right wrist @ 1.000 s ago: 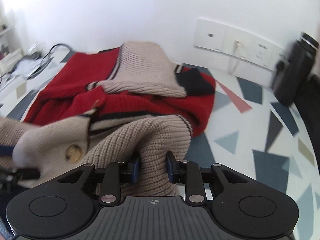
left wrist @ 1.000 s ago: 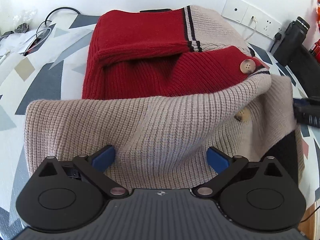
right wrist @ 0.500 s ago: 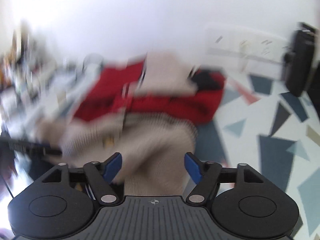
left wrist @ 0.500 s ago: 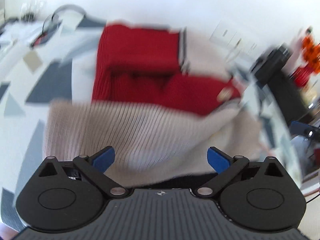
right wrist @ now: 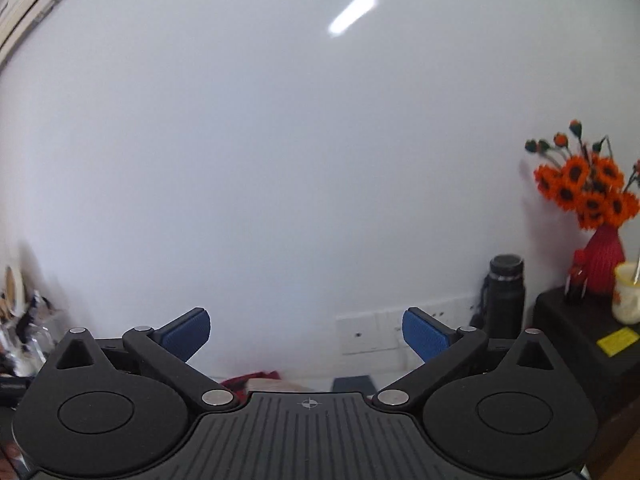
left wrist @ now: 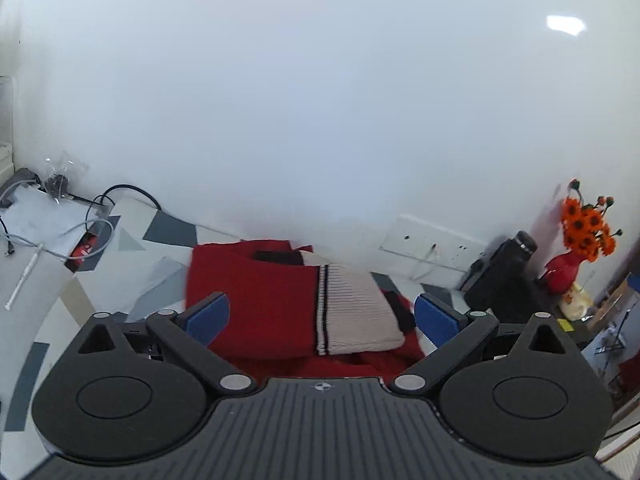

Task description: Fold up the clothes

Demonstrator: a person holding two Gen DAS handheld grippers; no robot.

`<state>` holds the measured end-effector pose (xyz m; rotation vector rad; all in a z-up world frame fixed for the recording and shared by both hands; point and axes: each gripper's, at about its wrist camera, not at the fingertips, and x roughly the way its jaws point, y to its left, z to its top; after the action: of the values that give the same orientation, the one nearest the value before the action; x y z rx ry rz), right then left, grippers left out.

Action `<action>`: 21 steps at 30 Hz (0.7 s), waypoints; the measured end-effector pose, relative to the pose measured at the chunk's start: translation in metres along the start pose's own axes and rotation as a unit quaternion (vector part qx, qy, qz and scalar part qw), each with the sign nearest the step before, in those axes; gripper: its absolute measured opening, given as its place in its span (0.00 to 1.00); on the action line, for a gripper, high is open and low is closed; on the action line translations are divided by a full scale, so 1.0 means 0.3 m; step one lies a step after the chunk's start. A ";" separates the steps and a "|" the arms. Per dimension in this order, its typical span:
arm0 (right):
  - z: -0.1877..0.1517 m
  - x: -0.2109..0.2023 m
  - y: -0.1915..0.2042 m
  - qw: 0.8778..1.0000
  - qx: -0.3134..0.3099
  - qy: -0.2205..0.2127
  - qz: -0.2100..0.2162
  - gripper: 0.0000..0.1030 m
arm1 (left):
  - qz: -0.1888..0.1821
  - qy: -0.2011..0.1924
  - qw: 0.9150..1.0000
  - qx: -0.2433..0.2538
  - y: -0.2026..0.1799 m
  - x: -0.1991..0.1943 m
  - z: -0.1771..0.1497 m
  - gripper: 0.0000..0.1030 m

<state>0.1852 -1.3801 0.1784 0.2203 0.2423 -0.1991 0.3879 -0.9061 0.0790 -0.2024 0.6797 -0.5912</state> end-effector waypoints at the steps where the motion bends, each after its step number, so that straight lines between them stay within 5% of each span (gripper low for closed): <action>1: -0.017 0.039 0.011 1.000 -0.011 0.009 -0.015 0.99 | 0.009 0.004 1.000 0.005 0.011 0.022 -0.001 0.98; 5: -0.127 0.211 0.043 0.996 -0.033 0.069 -0.046 0.99 | 0.054 0.047 0.997 0.006 0.068 0.101 -0.064 0.98; 8: -0.213 0.253 0.063 0.995 -0.019 0.090 -0.043 0.99 | 0.024 0.055 0.998 0.005 0.108 0.099 -0.106 0.98; 12: -0.313 0.301 0.065 0.993 0.036 0.115 0.001 0.99 | 0.069 0.085 0.992 0.057 0.140 0.206 -0.124 0.98; 15: -0.406 0.425 0.111 0.987 0.018 0.160 -0.002 0.98 | 0.089 0.123 0.988 0.042 0.204 0.354 -0.142 0.98; 19: -0.532 0.590 0.179 0.977 -0.001 0.215 0.000 0.77 | 0.112 0.182 0.973 0.081 0.243 0.529 -0.207 0.98; 21: -0.595 0.672 0.213 0.970 -0.011 0.242 0.001 0.74 | 0.108 0.206 0.968 0.090 0.262 0.587 -0.239 0.98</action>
<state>0.3527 -1.3103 -0.0305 0.2452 0.7291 -0.1382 0.4865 -0.9422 -0.0979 0.1703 1.0285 -0.4842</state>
